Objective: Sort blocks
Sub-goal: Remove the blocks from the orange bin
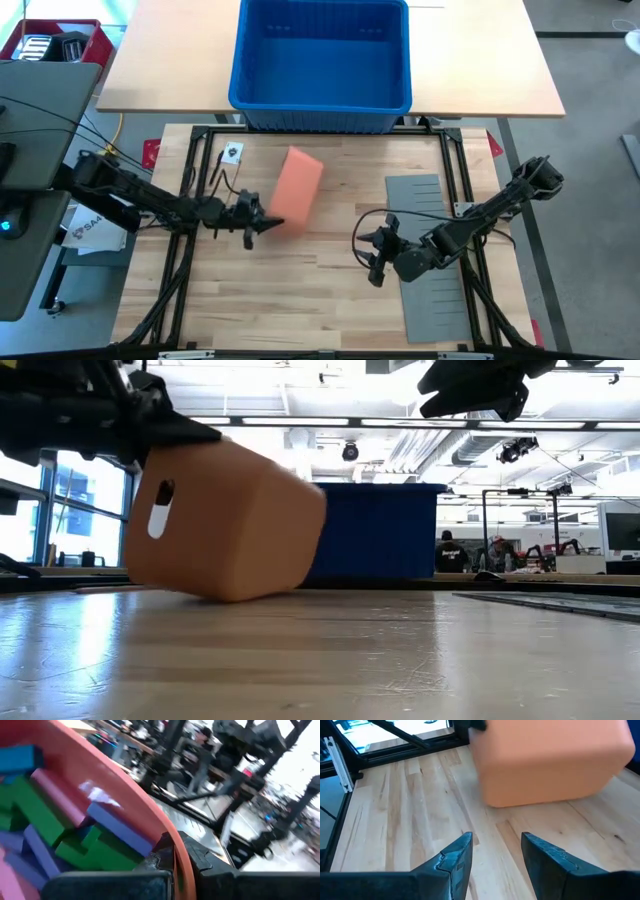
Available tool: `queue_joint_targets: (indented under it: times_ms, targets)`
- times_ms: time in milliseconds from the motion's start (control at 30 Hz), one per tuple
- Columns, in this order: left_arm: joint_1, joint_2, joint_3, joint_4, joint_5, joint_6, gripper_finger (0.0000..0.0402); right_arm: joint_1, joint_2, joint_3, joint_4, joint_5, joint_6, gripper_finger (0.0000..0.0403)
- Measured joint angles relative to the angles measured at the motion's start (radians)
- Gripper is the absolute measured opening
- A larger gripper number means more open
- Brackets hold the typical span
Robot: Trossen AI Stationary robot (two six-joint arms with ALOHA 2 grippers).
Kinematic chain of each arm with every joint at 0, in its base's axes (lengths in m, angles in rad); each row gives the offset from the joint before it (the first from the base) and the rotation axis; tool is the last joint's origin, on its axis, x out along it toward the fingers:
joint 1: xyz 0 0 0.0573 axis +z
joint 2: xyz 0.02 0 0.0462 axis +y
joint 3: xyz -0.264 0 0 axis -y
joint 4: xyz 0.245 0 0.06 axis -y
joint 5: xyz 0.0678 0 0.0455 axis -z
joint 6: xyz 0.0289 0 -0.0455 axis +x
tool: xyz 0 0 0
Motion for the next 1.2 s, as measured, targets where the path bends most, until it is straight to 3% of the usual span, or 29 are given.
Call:
queue_joint_targets:
  times_ms: [300,500,733,1200]
  targets:
    - [0.017,-0.076,-0.01,0.016,0.013,0.026,0.0,0.0,0.0,0.0,-0.003,-0.023,-0.002,0.0165]
    - [0.011,-0.138,-0.147,0.169,-0.077,-0.013,0.0,0.007,0.0,0.0,-0.005,-0.052,-0.002,0.0165]
    - [-0.005,-0.167,-0.146,0.195,-0.07,0.069,0.0,0.014,0.0,0.001,-0.007,-0.034,0.001,0.0165]
    - [-0.003,-0.171,-0.146,0.185,-0.134,0.065,0.0,0.014,0.0,0.001,-0.007,-0.031,0.005,0.0165]
